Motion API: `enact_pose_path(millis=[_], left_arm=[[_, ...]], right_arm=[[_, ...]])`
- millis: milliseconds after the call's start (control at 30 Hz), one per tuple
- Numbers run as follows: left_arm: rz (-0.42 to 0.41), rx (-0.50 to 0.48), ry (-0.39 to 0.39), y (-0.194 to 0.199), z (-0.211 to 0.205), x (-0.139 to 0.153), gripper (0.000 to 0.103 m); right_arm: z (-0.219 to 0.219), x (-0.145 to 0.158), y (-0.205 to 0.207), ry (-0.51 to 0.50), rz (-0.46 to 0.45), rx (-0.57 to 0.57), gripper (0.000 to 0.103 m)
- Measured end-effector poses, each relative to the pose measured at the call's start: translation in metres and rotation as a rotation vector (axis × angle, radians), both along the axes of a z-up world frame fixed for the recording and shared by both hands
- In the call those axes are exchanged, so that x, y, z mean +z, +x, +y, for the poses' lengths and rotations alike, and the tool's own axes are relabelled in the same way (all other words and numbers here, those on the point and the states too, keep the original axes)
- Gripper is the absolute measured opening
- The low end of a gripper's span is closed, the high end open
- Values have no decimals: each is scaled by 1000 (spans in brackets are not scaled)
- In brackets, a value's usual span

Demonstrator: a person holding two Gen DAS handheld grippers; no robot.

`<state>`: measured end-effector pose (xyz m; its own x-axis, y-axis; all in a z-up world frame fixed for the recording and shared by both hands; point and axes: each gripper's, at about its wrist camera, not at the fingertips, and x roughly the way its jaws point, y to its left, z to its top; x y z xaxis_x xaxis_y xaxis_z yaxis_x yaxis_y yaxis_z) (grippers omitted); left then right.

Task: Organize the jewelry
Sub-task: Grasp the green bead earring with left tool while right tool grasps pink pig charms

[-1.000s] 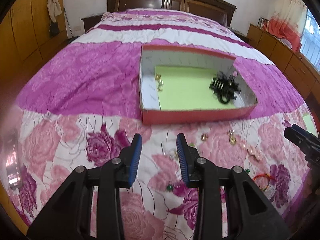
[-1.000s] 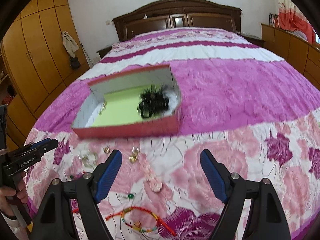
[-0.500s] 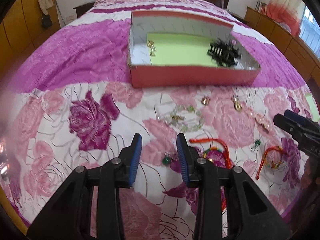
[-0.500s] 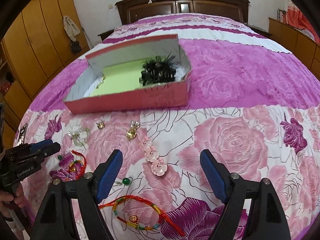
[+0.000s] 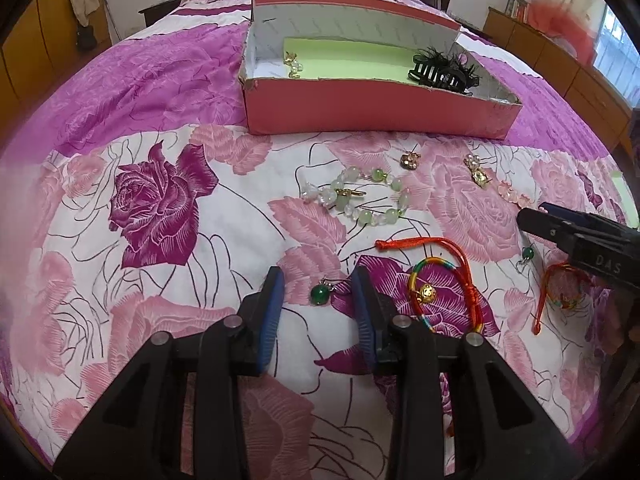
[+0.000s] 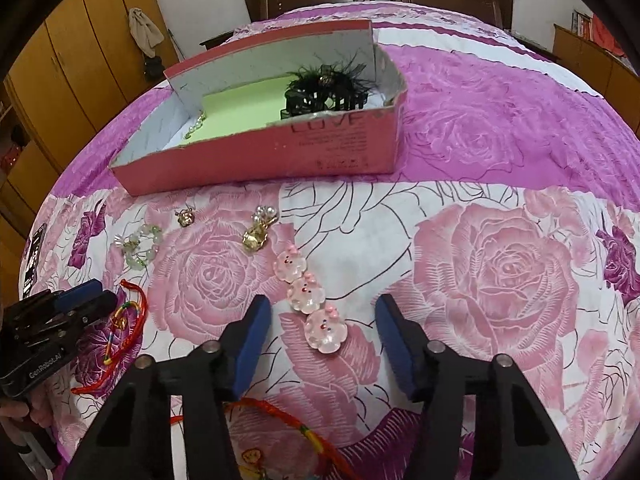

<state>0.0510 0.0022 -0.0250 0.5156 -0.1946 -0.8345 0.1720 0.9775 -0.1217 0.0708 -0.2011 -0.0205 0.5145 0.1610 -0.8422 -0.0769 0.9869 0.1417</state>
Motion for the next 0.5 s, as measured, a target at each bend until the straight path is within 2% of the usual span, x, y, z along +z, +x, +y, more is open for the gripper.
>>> enact_pose_path(millis=[167, 267, 333, 400, 467, 500], left_arm=[[-1, 6, -16, -5, 5, -1, 18], [3, 2, -17, -7, 6, -1, 7], [4, -2, -16, -8, 4, 0, 1], [2, -3, -16, -8, 4, 2, 1], [0, -2, -21, -8, 3, 3, 1], [-3, -1, -25, -9, 4, 4, 1]], right_arm=[[0, -5, 1, -7, -1, 0, 53], [-2, -5, 0, -14, -3, -9, 44], [-3, -4, -1, -8, -6, -12, 33], [-4, -3, -2, -1, -10, -12, 32], [-5, -1, -4, 6, -16, -12, 20], [-6, 0, -5, 14, -18, -12, 21]])
